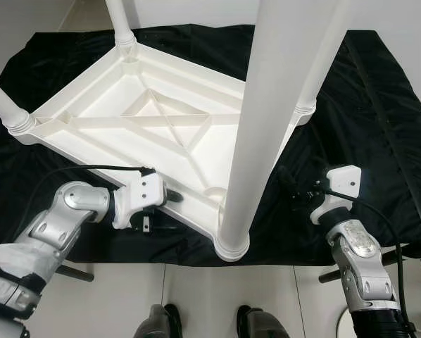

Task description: Building children table

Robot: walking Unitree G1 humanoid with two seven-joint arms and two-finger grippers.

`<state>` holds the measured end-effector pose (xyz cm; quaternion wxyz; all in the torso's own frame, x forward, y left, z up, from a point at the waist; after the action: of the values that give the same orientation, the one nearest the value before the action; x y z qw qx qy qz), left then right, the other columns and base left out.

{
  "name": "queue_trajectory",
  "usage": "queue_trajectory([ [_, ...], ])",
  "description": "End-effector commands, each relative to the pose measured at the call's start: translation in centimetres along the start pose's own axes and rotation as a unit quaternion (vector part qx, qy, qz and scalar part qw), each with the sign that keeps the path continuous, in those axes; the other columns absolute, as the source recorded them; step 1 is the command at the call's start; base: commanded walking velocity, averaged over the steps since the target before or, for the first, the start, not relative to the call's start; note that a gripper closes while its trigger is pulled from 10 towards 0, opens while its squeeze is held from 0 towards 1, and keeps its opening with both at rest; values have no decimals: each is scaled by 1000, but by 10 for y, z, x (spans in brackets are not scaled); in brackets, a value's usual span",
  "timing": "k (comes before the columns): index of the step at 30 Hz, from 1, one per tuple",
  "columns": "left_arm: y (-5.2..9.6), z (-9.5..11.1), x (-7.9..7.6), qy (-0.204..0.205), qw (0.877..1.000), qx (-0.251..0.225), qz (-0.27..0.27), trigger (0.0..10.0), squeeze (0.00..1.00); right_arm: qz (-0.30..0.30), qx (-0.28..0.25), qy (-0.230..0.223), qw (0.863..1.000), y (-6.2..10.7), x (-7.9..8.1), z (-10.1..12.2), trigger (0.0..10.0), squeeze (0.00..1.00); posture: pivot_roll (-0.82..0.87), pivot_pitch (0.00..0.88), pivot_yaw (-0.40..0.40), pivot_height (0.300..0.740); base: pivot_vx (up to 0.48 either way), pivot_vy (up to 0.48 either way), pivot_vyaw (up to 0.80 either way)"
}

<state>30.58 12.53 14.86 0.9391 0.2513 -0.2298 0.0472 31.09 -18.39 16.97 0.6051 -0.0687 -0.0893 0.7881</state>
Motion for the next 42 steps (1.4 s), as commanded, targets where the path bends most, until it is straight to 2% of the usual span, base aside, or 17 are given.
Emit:
queue_trajectory([
  [1,0,-9,-7,17,1000,12,-19,7647,0,-3,10,-3,1000,3,-2,-4,10000,0,-128,235,61,740,0,0,0],
  [2,0,-9,-6,17,1000,11,-9,7686,0,-3,10,-3,1000,3,-2,-4,10000,0,-128,231,60,740,0,0,0],
  [3,-1,-10,-5,15,1000,10,-3,5216,0,-3,10,-3,1000,3,-1,-5,10000,0,-128,228,62,740,0,0,0],
  [7,-1,-16,-5,14,1000,13,16,4863,0,-2,9,-4,1000,5,2,-5,10000,0,-140,216,75,740,0,0,0],
  [8,-2,-21,-6,8,999,21,23,4196,0,-4,8,-4,1000,6,2,-5,10000,0,-139,211,79,740,0,0,0],
  [16,-3,-24,-1,8,998,22,52,3686,0,-9,8,-7,1000,10,4,-8,10000,0,-146,196,89,740,0,0,0],
  [17,-3,-24,4,11,998,22,63,2902,0,-9,8,-9,1000,10,4,-8,10000,0,-145,190,92,740,0,0,0],
  [18,-3,-24,4,11,998,22,63,2902,0,-9,8,-9,1000,10,4,-8,10000,0,-145,190,92,740,0,0,0],
  [20,-3,-25,8,10,997,24,75,3137,0,-9,7,-9,1000,9,5,-8,10000,0,-145,185,94,740,0,0,0],
  [22,-5,-28,18,5,994,34,108,4431,0,-10,5,-10,1000,8,5,-8,10000,0,-146,174,95,740,0,0,0],
  [26,-6,-30,22,-1,991,42,126,4784,0,-10,5,-10,1000,8,6,-9,10000,0,-148,169,96,740,0,0,0],
  [27,-5,-34,26,-8,988,56,143,6275,0,-11,4,-10,1000,8,6,-9,10000,0,-149,167,96,740,0,0,0],
  [28,-5,-36,29,-13,986,65,155,6275,0,-12,3,-9,1000,8,6,-9,10000,0,-149,165,96,740,0,0,0],
  [29,-4,-38,33,-15,983,74,168,7608,0,-12,2,-9,1000,8,6,-9,10000,0,-149,163,96,740,0,0,0],
  [30,-4,-38,33,-15,983,74,168,7608,0,-12,2,-9,1000,8,6,-9,10000,0,-149,163,96,740,0,0,0],
  [31,-3,-40,36,-15,980,81,181,9961,0,-14,2,-8,1000,8,6,-9,10000,0,-152,160,97,740,0,0,0],
  [42,6,-47,57,-9,963,107,246,10000,0,-20,-1,-9,1000,9,4,-9,10000,0,-152,147,97,740,0,0,0],
])
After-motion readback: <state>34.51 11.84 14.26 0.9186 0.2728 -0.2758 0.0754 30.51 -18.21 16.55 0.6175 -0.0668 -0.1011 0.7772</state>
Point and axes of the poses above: a point about 5 cm out from each wrist's last joint towards the gripper, its own y axis pointing back from the gripper into the wrist, its own z axis along the axis of the wrist's last joint, x = y × z, the point moved 3 cm from there along -y, pointing out of the wrist towards the gripper, and after that the axes turned 9 degrees about -y, right-handed, at the moved point
